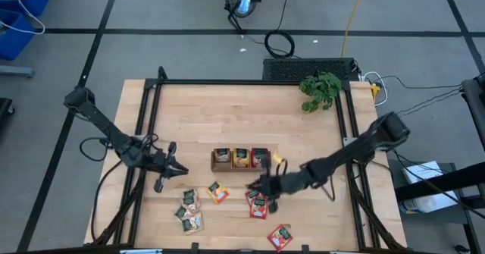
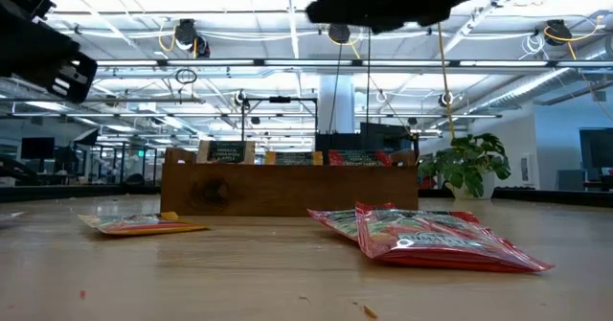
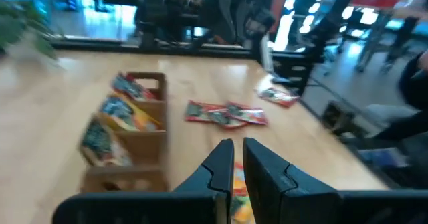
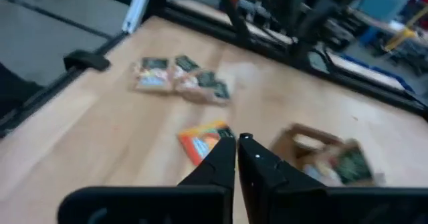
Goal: Pick & Place Tea
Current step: Put the brown tea bag into the left section of the wooden organizer
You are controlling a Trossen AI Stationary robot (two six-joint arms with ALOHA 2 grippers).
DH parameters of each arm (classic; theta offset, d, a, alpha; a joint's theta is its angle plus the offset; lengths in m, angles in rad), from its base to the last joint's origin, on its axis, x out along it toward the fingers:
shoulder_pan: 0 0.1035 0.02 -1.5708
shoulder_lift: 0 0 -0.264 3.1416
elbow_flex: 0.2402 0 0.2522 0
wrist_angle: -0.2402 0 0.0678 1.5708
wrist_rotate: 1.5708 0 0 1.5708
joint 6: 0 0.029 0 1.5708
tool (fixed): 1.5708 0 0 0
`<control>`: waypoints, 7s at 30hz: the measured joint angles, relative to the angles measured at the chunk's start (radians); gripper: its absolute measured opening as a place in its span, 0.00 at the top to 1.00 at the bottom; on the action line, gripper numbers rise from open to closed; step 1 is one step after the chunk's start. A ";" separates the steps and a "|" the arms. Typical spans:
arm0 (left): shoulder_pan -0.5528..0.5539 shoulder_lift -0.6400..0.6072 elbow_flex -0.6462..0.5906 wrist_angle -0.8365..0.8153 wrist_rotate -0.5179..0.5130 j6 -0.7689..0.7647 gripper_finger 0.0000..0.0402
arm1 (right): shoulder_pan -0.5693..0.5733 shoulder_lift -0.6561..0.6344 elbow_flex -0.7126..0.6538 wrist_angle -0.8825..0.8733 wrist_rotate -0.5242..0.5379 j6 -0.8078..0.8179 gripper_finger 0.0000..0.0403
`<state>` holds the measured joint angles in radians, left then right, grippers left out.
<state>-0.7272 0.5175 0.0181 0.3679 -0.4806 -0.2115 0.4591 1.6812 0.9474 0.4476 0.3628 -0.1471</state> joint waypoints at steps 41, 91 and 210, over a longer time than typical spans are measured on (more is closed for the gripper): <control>-0.434 1.313 1.197 -1.101 -0.172 -0.648 0.76 | -0.052 0.529 0.455 0.169 -0.429 -0.126 1.00; -0.401 1.327 1.123 -1.122 0.040 -1.854 0.56 | -0.153 0.902 0.975 -0.100 -0.686 -0.154 1.00; 0.144 1.352 1.658 -1.621 -0.160 0.084 1.00 | -0.157 -0.086 -0.162 0.228 -0.232 -0.100 0.85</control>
<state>-0.5830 1.8690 1.6764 -1.2536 -0.6407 -0.1278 0.3023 1.5951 0.7856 0.6758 0.1310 -0.2470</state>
